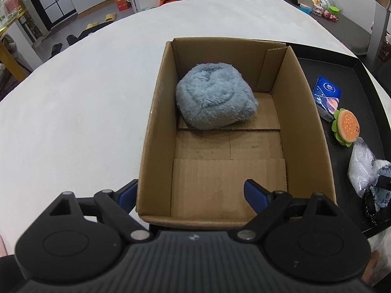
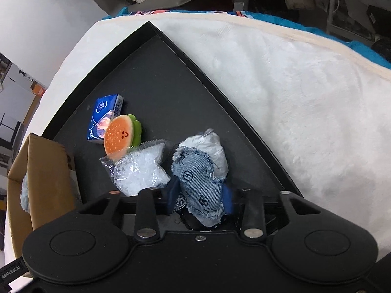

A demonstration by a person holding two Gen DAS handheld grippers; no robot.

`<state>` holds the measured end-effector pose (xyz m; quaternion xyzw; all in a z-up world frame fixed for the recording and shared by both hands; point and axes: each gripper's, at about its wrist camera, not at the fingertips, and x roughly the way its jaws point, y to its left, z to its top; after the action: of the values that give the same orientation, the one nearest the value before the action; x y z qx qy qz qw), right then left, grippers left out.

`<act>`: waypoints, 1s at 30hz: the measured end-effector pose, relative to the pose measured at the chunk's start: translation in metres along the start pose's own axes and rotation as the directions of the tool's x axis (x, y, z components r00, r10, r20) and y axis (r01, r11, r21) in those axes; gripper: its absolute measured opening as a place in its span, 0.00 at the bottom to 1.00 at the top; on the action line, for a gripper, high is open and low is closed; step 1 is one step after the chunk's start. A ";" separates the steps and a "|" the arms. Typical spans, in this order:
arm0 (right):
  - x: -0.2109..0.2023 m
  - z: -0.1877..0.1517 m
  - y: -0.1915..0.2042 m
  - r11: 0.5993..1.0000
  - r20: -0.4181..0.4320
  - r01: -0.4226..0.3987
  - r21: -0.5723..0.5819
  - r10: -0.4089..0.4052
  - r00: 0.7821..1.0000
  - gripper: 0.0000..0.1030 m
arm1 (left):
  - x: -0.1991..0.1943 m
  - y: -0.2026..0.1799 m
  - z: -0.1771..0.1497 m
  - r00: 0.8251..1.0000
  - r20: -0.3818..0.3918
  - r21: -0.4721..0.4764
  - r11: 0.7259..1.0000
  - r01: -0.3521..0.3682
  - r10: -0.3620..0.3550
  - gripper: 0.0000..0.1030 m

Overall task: Organize soft objects
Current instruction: 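Reach the right gripper to the denim plush toy and grasp it, then carry the denim plush toy with the right gripper into the box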

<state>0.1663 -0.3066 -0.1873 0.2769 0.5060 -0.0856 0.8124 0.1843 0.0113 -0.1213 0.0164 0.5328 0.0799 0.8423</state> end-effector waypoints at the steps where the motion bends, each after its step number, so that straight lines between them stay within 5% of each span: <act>1: -0.002 0.000 0.000 1.000 0.008 -0.009 0.006 0.009 1.000 0.27 | 0.000 0.001 0.000 1.000 0.001 -0.001 1.000 -0.002 0.002 0.87; 9: -0.025 -0.002 0.007 0.996 0.073 -0.090 -0.030 0.092 0.993 0.25 | -0.005 0.012 0.001 1.000 0.010 -0.018 1.000 -0.005 0.005 0.87; 30: -0.051 -0.005 0.058 0.981 0.133 -0.088 -0.173 0.112 0.985 0.26 | -0.007 0.030 0.003 0.999 0.044 -0.062 0.998 0.012 -0.009 0.87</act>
<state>0.1625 -0.2635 -0.1233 0.2266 0.4375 -0.0216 0.8699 0.1805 0.0399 -0.1102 -0.0111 0.5115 0.0917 0.8543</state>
